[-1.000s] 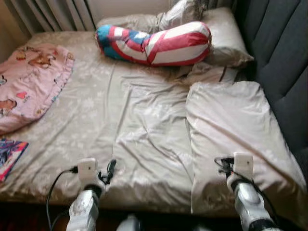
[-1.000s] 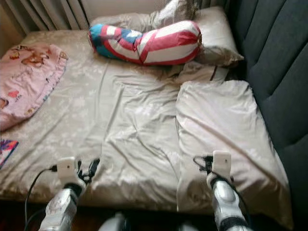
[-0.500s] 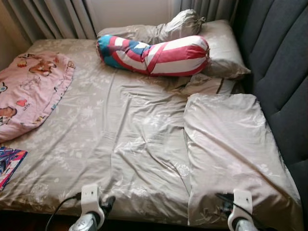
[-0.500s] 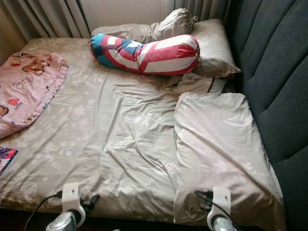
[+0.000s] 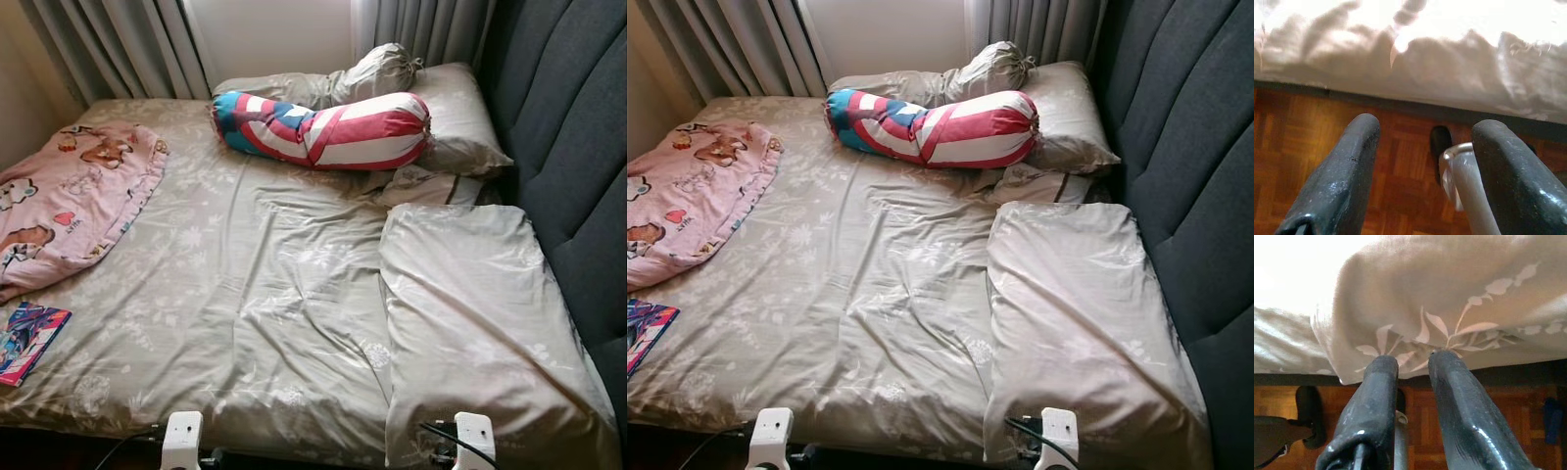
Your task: Clean up the room
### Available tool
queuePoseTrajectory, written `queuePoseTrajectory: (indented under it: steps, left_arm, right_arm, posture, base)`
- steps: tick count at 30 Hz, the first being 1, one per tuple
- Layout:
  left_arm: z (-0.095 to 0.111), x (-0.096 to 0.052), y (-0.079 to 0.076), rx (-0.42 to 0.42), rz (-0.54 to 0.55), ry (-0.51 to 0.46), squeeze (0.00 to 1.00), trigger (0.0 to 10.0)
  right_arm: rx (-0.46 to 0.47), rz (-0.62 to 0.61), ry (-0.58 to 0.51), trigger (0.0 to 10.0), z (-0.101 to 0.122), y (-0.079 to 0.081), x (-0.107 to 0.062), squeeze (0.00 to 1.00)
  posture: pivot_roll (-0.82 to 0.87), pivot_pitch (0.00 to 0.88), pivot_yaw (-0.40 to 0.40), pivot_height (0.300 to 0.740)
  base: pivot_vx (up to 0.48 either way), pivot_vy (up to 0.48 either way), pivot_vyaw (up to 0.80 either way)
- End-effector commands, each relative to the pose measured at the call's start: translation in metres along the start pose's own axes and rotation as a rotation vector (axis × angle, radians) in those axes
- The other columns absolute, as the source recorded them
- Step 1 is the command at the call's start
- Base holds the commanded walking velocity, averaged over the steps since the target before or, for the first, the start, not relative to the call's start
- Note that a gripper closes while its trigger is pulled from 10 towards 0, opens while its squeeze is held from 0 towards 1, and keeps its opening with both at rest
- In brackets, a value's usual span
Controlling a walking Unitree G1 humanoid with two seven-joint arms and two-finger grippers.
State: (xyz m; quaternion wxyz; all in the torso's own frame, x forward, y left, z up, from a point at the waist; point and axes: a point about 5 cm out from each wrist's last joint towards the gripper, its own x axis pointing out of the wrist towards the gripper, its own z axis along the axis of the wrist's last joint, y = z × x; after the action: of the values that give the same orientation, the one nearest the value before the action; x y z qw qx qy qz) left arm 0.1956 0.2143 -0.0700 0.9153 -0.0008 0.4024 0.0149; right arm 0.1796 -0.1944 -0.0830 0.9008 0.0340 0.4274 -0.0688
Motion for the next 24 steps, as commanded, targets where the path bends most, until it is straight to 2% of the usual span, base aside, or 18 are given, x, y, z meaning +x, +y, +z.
queuePoseTrajectory:
  steps: [1, 2, 3, 5, 13, 14, 15, 17, 24]
  left_arm:
    - [-0.001, -0.001, 0.006, 0.007, 0.008, 0.002, 0.00, 10.0]
    - [-0.001, -0.001, 0.007, 0.011, 0.008, 0.001, 0.00, 10.0]
    - [-0.004, 0.000, -0.001, 0.031, -0.005, 0.022, 0.00, 10.0]
    - [-0.010, -0.001, -0.008, 0.035, -0.018, 0.046, 0.00, 10.0]
    - [-0.003, 0.001, -0.007, 0.025, 0.007, 0.025, 0.00, 10.0]
    - [-0.003, 0.001, -0.008, 0.035, -0.001, 0.027, 0.00, 10.0]
    - [-0.003, 0.002, -0.009, 0.052, -0.006, 0.031, 0.00, 10.0]
    - [-0.004, 0.001, -0.009, 0.073, -0.010, 0.039, 0.00, 10.0]
    - [-0.010, -0.001, -0.002, 0.041, 0.026, 0.054, 0.00, 10.0]
  right_arm:
    - [0.001, -0.016, -0.017, 10.0, 0.002, -0.002, 0.000, 0.10]
    - [0.002, -0.018, -0.023, 10.0, 0.003, -0.002, 0.000, 0.10]
    - [0.010, -0.041, -0.038, 10.0, 0.006, -0.004, 0.000, 1.00]
    - [-0.008, -0.057, -0.046, 10.0, 0.007, -0.006, 0.000, 1.00]
    - [-0.002, -0.068, -0.014, 10.0, 0.000, -0.009, -0.001, 1.00]
    - [-0.008, -0.041, 0.002, 10.0, -0.003, -0.005, -0.001, 0.36]
    - [-0.013, -0.027, 0.007, 10.0, -0.004, -0.003, -0.001, 0.00]
    - [-0.012, -0.012, 0.010, 10.0, -0.005, 0.000, -0.001, 0.00]
    - [-0.028, 0.006, 0.021, 10.0, -0.005, 0.004, -0.001, 0.00]
  posture:
    - [0.06, 0.047, 0.035, 0.740]
    - [0.06, 0.047, 0.035, 0.740]
    - [0.06, 0.044, 0.036, 0.740]
    - [0.05, 0.040, 0.038, 0.740]
    - [0.06, 0.049, 0.040, 0.740]
    - [0.05, 0.059, 0.040, 0.740]
    - [0.05, 0.061, 0.040, 0.740]
    - [0.05, 0.066, 0.041, 0.740]
    - [0.06, 0.076, 0.038, 0.740]
  base:
    - [0.000, 0.000, 0.00]
    - [0.000, 0.000, 0.00]
    - [0.000, 0.000, 0.00]
    - [0.000, 0.000, 0.00]
    - [0.000, 0.000, 0.00]
    - [0.000, 0.000, 0.00]
    - [0.000, 0.000, 0.00]
    - [0.000, 0.000, 0.00]
    - [0.000, 0.000, 0.00]
